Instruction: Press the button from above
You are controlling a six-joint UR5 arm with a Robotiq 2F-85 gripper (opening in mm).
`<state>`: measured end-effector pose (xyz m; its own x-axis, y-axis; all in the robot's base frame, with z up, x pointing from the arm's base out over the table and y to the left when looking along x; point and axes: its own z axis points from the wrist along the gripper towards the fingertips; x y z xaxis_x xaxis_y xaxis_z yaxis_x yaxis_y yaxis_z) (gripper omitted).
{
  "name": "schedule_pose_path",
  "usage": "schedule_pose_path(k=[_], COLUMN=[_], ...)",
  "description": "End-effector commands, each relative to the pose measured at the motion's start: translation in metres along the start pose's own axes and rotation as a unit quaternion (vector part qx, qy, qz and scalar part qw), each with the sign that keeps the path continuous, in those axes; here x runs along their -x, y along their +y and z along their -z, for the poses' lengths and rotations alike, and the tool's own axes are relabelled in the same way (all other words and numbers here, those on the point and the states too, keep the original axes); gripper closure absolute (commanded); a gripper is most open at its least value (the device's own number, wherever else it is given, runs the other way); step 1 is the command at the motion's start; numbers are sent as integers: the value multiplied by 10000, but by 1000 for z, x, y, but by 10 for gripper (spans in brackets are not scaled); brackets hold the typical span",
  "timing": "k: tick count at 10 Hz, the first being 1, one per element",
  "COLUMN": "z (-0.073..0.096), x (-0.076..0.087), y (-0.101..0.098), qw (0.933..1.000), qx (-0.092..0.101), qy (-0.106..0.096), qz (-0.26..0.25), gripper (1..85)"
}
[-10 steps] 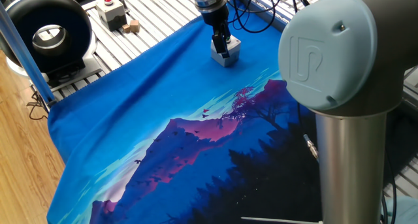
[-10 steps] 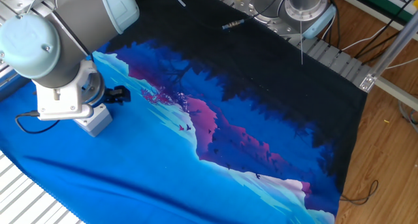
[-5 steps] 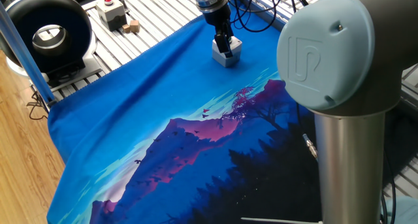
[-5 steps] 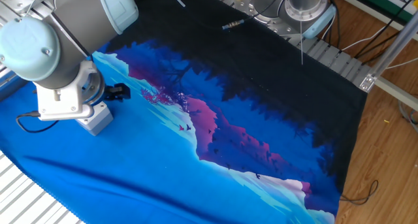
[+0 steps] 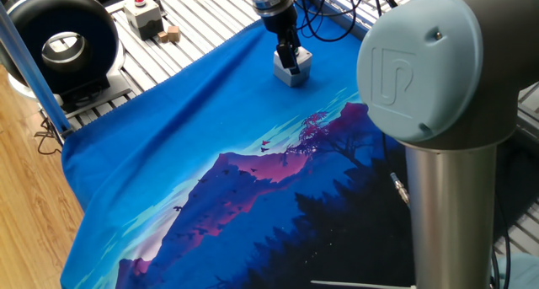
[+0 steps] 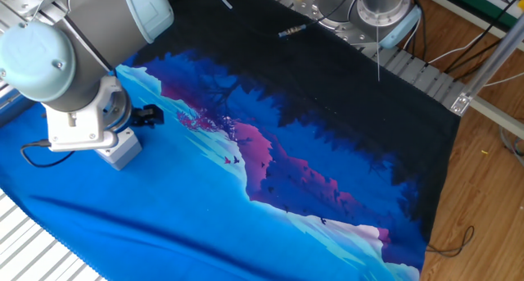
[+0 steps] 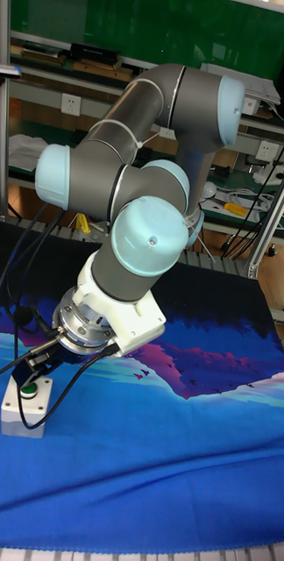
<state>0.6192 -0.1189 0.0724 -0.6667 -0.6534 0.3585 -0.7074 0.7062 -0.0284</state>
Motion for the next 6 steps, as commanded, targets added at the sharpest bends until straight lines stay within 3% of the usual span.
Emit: schedule_pose_path(k=[1, 6], z=[1, 1], x=[7, 6], y=[2, 2], qw=[9999, 9999], qx=[31, 47], qy=[-146, -141], qz=[17, 19], gripper=[7, 7])
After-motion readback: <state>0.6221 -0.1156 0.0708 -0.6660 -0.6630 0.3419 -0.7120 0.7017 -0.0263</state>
